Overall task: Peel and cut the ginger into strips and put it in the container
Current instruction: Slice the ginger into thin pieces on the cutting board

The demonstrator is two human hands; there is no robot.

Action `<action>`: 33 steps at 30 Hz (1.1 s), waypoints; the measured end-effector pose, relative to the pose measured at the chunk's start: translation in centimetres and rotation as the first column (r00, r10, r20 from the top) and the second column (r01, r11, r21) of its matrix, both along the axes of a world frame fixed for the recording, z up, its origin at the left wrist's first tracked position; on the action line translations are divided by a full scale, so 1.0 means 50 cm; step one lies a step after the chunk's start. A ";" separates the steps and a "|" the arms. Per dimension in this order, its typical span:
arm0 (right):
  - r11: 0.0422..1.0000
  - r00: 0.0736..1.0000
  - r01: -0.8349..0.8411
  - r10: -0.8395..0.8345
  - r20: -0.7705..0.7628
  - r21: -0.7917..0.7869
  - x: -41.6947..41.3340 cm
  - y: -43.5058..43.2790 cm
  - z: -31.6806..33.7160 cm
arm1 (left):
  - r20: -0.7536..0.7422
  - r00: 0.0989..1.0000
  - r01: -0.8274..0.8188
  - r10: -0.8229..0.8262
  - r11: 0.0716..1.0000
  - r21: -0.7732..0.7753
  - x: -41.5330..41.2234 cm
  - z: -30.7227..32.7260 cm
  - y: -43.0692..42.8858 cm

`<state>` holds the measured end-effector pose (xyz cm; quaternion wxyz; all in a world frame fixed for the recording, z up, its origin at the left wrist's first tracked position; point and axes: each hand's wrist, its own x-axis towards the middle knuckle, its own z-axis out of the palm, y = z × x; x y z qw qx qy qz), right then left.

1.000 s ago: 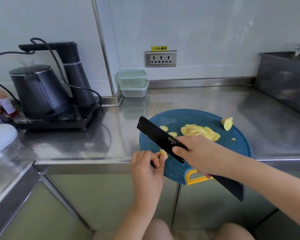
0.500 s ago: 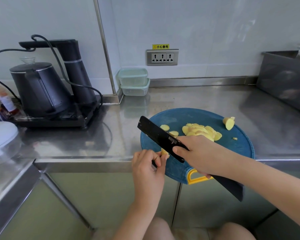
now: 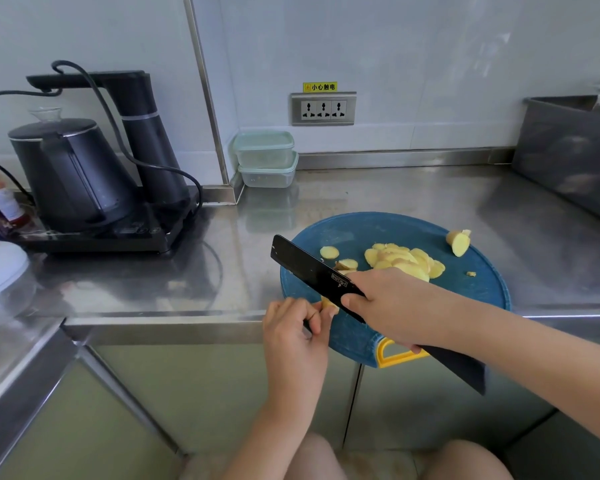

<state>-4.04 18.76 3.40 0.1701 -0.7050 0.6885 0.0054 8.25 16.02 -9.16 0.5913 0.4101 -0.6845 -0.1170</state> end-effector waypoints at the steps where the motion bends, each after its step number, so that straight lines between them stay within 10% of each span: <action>1: 1.000 1.000 -0.009 0.008 -0.014 -0.006 0.001 -0.002 -0.002 | -0.013 1.000 0.000 0.000 1.000 0.005 0.000 0.000 0.000; 33: 0.997 0.997 0.055 -0.052 0.051 -0.059 0.011 -0.018 -0.038 | 0.001 0.998 -0.055 0.055 0.991 0.125 -0.006 0.005 -0.005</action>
